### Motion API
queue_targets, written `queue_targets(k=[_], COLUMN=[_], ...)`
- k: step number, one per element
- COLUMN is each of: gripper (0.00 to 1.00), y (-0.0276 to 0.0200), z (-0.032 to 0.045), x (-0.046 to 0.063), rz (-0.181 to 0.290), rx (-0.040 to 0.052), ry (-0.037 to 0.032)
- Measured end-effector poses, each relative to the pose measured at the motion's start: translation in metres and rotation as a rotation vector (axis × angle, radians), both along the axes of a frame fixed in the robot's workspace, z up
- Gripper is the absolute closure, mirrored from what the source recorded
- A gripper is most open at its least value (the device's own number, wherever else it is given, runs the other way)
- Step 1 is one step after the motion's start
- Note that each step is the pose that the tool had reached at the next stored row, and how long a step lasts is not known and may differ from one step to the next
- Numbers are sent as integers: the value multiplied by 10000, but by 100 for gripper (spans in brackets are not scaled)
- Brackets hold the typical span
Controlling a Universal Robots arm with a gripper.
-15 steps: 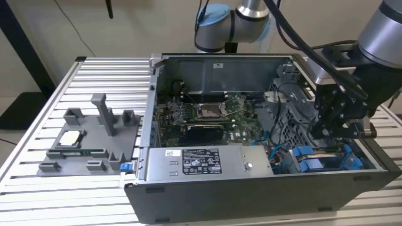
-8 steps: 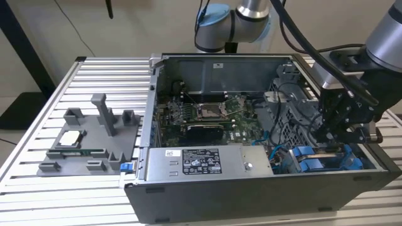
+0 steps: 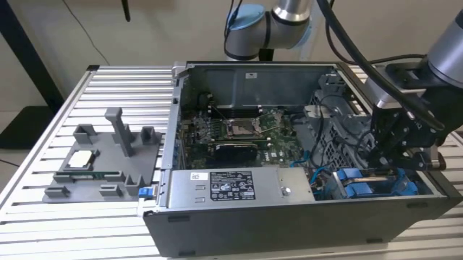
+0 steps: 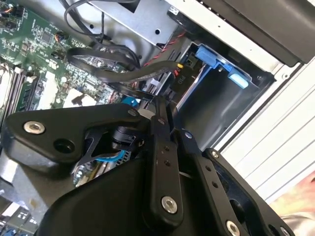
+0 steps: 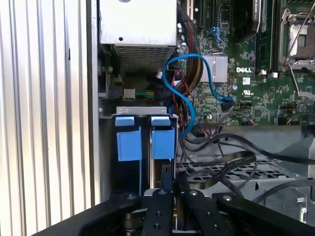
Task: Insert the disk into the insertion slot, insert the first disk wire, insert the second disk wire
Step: 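Insert the second disk wire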
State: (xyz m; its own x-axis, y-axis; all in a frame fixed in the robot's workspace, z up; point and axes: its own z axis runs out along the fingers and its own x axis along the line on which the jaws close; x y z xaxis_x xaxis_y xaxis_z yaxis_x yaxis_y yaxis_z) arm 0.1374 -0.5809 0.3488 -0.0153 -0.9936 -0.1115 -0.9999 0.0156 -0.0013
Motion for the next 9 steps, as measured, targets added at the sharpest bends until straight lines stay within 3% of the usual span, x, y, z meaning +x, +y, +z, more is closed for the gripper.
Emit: queue_targets(k=[9], gripper=[84], y=[-29], z=[-32], x=[36], rz=[0], rx=[199], ry=[0])
